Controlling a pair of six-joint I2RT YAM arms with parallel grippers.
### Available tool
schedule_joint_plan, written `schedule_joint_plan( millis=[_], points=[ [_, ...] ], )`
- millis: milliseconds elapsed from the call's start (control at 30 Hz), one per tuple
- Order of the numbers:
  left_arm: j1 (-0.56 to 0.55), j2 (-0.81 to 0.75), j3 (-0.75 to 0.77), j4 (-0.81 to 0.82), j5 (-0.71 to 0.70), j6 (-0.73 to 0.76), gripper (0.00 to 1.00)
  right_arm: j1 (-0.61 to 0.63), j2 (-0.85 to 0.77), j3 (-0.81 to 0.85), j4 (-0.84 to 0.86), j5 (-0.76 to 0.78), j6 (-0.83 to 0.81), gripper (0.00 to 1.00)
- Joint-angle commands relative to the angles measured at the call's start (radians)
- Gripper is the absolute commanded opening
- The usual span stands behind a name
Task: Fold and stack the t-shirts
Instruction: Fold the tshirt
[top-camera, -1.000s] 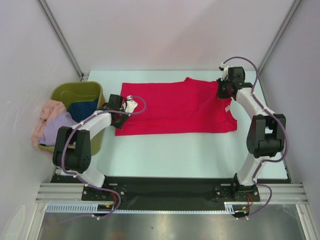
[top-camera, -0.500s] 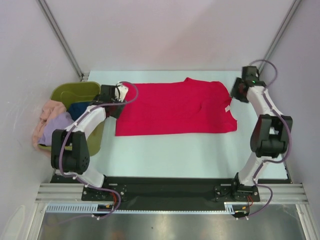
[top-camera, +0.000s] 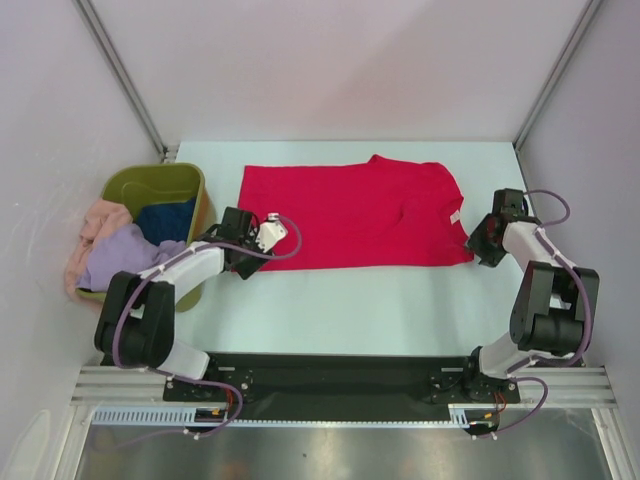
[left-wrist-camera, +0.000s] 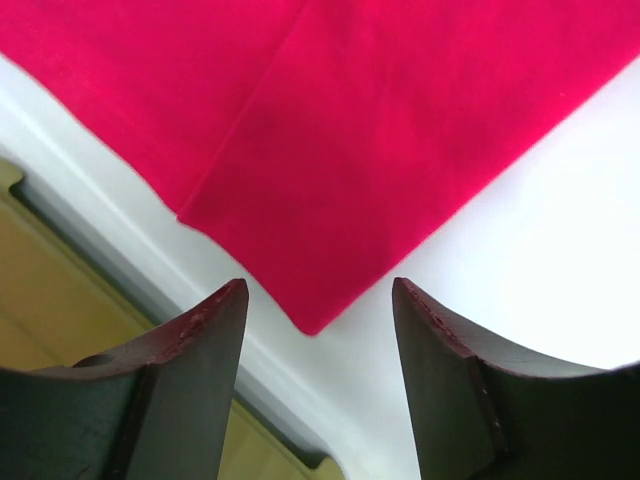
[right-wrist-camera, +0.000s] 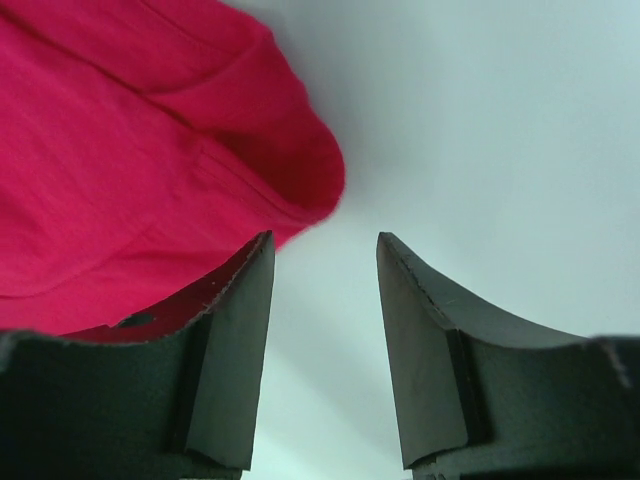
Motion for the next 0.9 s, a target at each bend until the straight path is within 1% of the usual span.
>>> schedule_joint_plan(
  millis=[0,167,200,267,300,367,400,433,500,533,600,633,667,733,867],
  points=[
    [-0.005,0.048,0.005,0.073,-0.019,0.066,0.65,0.000,0.045,0.010,0.133,-0.058,0.050,0.50],
    [-0.008,0.096,-0.025,0.111,-0.033,0.072,0.63,0.002,0.108,-0.004,0.182,-0.055,0.061,0.49],
    [-0.008,0.104,-0.039,0.119,-0.034,0.071,0.63,0.002,0.114,-0.004,0.185,-0.059,0.061,0.44],
    [-0.008,0.111,-0.048,0.130,-0.034,0.060,0.54,0.002,0.142,-0.004,0.167,-0.059,0.072,0.39],
    [-0.008,0.119,-0.052,0.131,-0.031,0.055,0.41,0.000,0.148,-0.010,0.157,-0.061,0.078,0.28],
    [-0.008,0.124,-0.050,0.124,-0.031,0.040,0.24,-0.006,0.140,-0.022,0.122,-0.042,0.090,0.15],
    [-0.008,0.125,-0.050,0.121,-0.030,0.037,0.13,-0.013,0.133,-0.030,0.108,-0.032,0.090,0.02],
    [-0.007,0.119,-0.050,0.118,-0.028,0.032,0.00,-0.042,0.122,-0.051,0.093,-0.015,0.101,0.00],
    [-0.007,0.108,-0.049,0.092,-0.016,0.035,0.00,-0.093,0.073,-0.080,0.059,-0.021,0.118,0.00],
    [-0.008,0.084,-0.047,0.078,0.001,0.035,0.00,-0.140,0.051,-0.109,0.050,-0.047,0.122,0.00],
    [-0.008,0.049,-0.033,0.004,0.015,0.039,0.00,-0.180,-0.007,-0.134,0.012,-0.059,0.147,0.00],
    [-0.008,0.032,-0.030,-0.023,0.066,0.037,0.00,-0.191,-0.027,-0.143,-0.005,-0.055,0.153,0.00],
    [-0.008,-0.012,-0.030,-0.071,0.076,0.040,0.00,-0.202,-0.050,-0.160,-0.039,-0.041,0.170,0.00],
    [-0.008,-0.046,-0.035,-0.114,0.096,0.043,0.00,-0.210,-0.117,-0.179,-0.064,-0.004,0.193,0.00],
    [-0.010,-0.111,-0.067,-0.241,0.189,0.049,0.00,-0.259,-0.199,-0.240,-0.114,0.008,0.242,0.00]
  ],
)
